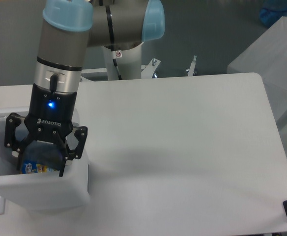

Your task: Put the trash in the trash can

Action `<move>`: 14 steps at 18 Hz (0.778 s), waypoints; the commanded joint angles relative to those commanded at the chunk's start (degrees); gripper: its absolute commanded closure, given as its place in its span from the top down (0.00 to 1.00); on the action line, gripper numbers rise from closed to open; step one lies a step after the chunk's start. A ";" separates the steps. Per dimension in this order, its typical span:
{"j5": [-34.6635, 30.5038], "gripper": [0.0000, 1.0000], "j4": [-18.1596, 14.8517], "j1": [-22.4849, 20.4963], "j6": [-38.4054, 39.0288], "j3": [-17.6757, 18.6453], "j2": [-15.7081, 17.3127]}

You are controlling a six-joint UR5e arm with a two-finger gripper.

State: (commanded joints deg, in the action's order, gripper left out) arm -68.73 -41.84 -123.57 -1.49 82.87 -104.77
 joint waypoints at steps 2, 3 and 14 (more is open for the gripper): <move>-0.44 1.00 0.09 0.00 -1.58 1.06 0.44; -1.40 1.00 0.09 -0.09 -2.03 0.54 0.18; -7.29 1.00 1.06 -13.44 -13.68 -2.28 -0.35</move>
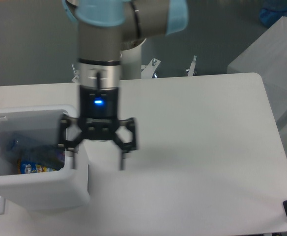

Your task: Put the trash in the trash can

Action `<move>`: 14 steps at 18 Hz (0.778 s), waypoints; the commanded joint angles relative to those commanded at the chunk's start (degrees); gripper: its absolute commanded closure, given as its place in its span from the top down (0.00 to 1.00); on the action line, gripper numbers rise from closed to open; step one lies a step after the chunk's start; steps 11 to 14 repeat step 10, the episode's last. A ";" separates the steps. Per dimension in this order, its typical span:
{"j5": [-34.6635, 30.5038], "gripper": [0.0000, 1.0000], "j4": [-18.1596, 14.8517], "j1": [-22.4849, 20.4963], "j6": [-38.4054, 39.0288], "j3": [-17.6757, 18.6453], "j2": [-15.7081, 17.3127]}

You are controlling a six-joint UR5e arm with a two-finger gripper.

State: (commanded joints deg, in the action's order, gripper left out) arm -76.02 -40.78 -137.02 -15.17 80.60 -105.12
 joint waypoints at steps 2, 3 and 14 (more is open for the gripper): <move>-1.49 1.00 -0.79 -2.63 -7.21 0.79 0.35; -1.67 1.00 -1.66 -3.25 -10.03 1.14 0.53; -7.39 1.00 -14.15 -8.18 -36.77 2.02 3.69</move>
